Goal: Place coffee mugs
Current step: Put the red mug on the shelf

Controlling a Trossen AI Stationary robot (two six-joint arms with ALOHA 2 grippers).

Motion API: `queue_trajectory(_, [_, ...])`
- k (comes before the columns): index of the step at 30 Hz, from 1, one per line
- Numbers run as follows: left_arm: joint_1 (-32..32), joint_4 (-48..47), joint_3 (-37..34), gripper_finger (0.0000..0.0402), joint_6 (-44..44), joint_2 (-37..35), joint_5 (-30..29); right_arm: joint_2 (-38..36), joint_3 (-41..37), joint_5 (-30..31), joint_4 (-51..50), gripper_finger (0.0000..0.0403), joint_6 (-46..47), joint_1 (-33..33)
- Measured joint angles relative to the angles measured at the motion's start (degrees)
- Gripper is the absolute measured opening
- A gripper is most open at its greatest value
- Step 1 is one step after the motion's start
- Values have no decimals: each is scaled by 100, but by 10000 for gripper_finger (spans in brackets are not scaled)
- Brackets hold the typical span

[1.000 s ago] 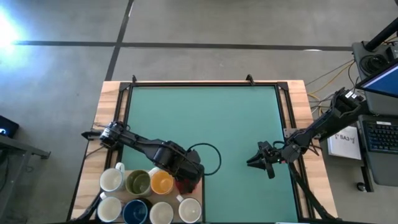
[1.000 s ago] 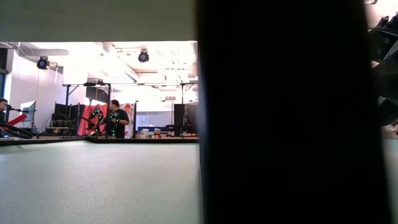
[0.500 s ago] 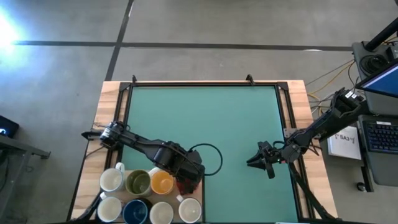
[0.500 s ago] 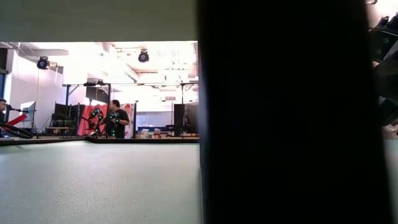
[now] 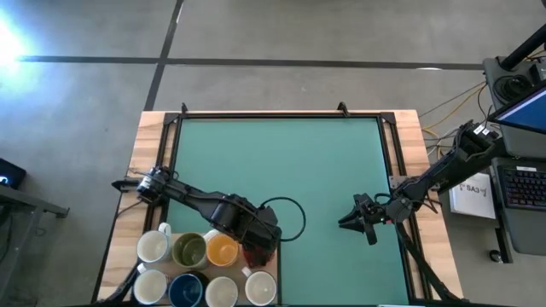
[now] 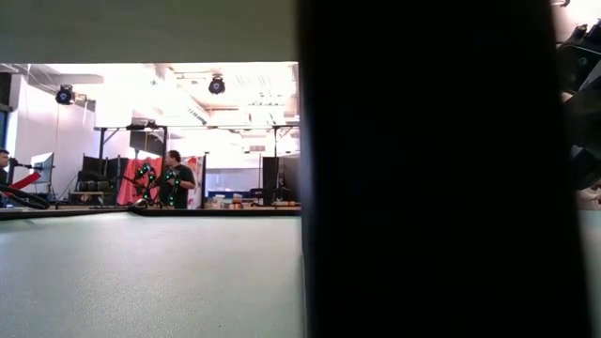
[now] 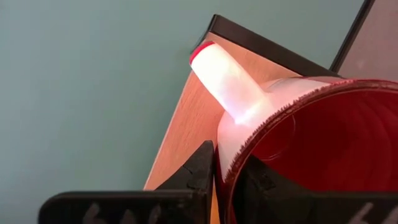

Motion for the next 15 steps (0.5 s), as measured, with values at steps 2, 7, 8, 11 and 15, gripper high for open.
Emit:
queue_trajectory(2, [0,17,12,23,-40,0,-1,0,0,1,0,68,0,1])
queue_trajectory(7, [0,28,21,43,-105,1,0,0,0,1,0,68,0,1])
queue_trajectory(8, [0,24,21,47,-106,2,3,0,0,0,2,68,0,-1])
queue_trajectory(11, [0,30,21,60,-106,0,3,0,0,-1,0,68,0,0])
queue_trajectory(15, [0,40,29,70,-105,-9,3,0,0,0,2,68,0,0])
